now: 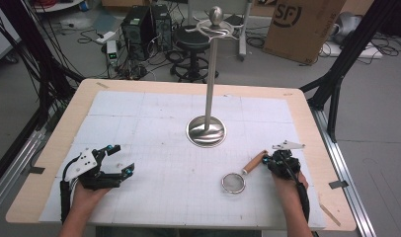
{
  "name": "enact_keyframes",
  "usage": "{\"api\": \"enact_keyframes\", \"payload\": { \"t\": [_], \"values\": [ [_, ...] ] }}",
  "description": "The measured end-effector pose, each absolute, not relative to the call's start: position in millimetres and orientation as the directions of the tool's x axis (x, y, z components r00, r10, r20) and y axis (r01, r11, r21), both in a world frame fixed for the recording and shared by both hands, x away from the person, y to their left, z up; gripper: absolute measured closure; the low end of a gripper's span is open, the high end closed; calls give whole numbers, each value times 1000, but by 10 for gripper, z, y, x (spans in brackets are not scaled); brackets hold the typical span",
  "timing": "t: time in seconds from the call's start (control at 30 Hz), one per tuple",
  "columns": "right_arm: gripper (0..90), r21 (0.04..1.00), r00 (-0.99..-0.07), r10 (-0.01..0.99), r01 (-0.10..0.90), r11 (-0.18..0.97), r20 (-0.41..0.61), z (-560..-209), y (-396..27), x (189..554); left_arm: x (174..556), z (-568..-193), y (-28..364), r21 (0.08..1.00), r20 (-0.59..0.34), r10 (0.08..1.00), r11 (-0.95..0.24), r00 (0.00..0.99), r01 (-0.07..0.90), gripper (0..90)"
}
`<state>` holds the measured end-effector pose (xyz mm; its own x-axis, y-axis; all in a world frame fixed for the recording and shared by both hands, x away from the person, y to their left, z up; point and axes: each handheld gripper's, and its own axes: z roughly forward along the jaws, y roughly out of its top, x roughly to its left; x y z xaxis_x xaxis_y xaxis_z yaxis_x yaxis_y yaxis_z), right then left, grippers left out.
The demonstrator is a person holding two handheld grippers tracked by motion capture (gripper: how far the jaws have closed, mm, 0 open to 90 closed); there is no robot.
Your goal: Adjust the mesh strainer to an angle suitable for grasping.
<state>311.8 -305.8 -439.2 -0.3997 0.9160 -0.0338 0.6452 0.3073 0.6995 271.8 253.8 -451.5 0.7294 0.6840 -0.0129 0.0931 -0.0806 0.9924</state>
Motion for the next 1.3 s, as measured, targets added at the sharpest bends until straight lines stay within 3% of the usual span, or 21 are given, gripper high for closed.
{"api": "enact_keyframes", "payload": {
  "t": [1.07, 1.3],
  "values": [
    [893, 682, -540, 838, 583, 443, -82, -4366, -2466, 3278, 2723, -4515, 2543, 992, -16, 683, -79, 730, 95, 149],
    [893, 723, -560, 824, 536, 436, -82, -4260, -2451, 3191, 2723, -4515, 2543, 992, -24, 684, -73, 729, 101, 149]
  ]
}}
